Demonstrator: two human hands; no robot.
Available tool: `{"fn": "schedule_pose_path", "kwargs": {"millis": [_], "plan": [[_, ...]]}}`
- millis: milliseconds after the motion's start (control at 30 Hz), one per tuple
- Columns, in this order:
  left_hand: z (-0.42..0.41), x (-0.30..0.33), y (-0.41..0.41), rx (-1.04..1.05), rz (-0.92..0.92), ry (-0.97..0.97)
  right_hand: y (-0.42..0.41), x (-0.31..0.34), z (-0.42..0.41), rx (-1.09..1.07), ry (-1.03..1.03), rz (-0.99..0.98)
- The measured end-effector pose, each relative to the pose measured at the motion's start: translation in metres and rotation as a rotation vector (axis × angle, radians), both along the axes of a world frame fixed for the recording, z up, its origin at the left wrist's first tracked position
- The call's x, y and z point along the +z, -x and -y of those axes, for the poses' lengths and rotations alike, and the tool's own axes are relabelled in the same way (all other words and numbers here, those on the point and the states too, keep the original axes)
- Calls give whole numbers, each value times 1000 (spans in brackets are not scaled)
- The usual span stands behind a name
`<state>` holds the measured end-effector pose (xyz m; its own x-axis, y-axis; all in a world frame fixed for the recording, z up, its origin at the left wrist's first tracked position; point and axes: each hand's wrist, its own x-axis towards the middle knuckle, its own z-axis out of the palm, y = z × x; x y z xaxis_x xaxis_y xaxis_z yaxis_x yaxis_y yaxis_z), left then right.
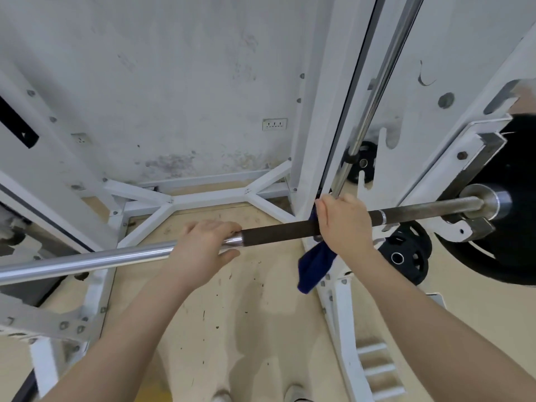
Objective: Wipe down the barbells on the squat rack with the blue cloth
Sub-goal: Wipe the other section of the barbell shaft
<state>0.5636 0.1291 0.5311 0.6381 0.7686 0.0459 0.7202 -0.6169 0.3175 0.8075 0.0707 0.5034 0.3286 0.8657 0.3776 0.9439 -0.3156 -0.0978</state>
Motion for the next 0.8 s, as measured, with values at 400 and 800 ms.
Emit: {"fn": "schedule_pose_path", "kwargs": {"millis": [400,800], "plan": [[-8,-5,-1,22,72,75,72,8,-15,158,-12,23],[-9,-8,4,26,231,132,131,11,-33,125,44,-50]]}}
